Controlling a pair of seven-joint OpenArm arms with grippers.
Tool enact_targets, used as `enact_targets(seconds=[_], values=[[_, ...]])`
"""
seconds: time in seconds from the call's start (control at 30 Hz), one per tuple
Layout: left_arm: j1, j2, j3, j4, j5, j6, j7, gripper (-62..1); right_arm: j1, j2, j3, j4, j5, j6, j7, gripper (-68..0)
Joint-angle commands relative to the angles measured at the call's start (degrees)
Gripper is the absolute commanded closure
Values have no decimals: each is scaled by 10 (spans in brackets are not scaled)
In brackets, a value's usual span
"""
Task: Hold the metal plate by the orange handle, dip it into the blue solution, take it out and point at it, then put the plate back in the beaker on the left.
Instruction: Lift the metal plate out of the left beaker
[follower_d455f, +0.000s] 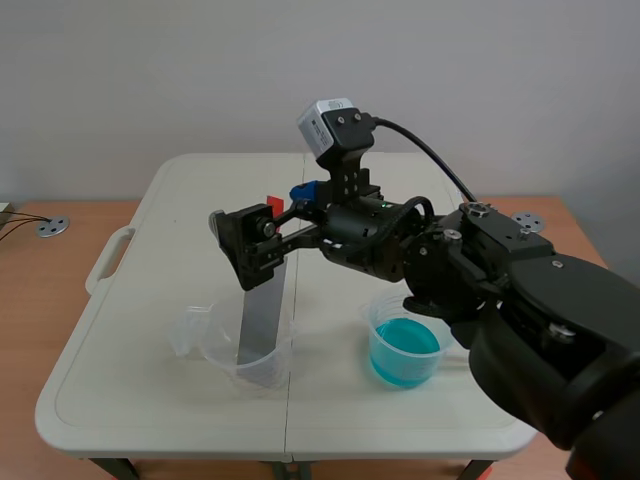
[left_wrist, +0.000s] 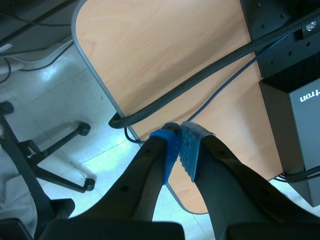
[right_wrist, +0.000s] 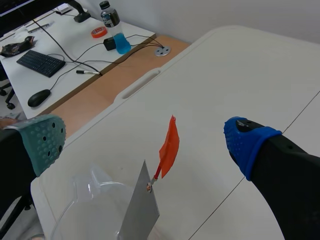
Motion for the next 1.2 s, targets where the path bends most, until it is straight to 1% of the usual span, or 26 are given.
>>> enact_targets(seconds=[0.0,0.23,0.43,0.57,0.67,0.7,0.8,0.97,1.17], values=[[0,0,2,6,-1,-4,-2,-19,17,-1,-6,2,14,6,7,-663],[0,0,2,6,-1,-4,-1,-19,23,-1,-18,-8,39,7,-1,-663],[0,0,2,6,-1,-4,-1,-19,23,0,-18,-8,65,26,-28,-663],[0,0,2,6,-1,-4,-1,-19,23,0,-18,-8,80,26,-39,-663],[0,0,2,6,-1,-4,-1,-19,23,0,-18,-8,82,33,-40,-661],[0,0,2,6,-1,-4,-1,-19,23,0,-18,-8,82,33,-41,-644],[0,0,2,6,-1,-4,-1,-18,23,0,-18,-8,82,33,-42,-563],[0,0,2,6,-1,-4,-2,-19,23,0,-18,-8,82,33,-44,-480],[0,0,2,6,-1,-4,-2,-18,23,0,-18,-8,81,37,-44,-350]])
